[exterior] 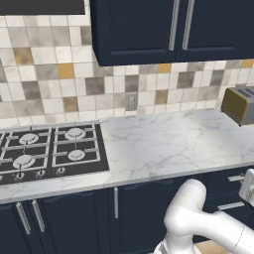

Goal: Take the tongs from the drawer on the right and place them on the dining counter next to the tray containing the hot dog.

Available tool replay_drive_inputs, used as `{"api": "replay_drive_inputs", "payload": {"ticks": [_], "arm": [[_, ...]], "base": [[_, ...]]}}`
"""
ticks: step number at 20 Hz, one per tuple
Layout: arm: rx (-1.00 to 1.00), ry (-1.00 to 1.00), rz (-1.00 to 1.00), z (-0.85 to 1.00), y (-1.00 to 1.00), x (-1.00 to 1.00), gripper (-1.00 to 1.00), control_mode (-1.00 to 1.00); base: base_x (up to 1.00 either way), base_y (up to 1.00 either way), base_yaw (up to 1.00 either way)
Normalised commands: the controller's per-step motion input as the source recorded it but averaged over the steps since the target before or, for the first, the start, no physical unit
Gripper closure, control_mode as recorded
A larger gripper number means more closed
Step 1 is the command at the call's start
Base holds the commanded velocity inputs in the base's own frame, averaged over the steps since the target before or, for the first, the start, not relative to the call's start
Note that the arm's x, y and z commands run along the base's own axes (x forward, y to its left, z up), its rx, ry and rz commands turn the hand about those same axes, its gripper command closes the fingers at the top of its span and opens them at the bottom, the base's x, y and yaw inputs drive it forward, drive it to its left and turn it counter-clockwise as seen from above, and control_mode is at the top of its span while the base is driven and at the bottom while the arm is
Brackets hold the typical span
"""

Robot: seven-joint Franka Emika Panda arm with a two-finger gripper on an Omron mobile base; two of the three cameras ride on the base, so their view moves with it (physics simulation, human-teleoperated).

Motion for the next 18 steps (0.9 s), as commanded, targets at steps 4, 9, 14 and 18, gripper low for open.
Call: {"api": "replay_drive_inputs", "payload": {"ticks": [4, 9, 14, 18], "arm": [[0.01, -0.04, -0.01, -0.16, 0.00, 0.10, 1.00, -1.00], [0.00, 0.00, 0.00, 0.00, 0.00, 0.00, 1.00, -1.00], [0.00, 0.00, 0.00, 0.00, 0.00, -0.06, 1.00, -1.00], [0.00, 0.01, 0.00, 0.00, 0.00, -0.29, 1.00, -1.00]], "base": [[0.00, 0.00, 0.00], [0.00, 0.00, 0.00], [0.00, 0.00, 0.00], [0.00, 0.00, 0.00]]}}
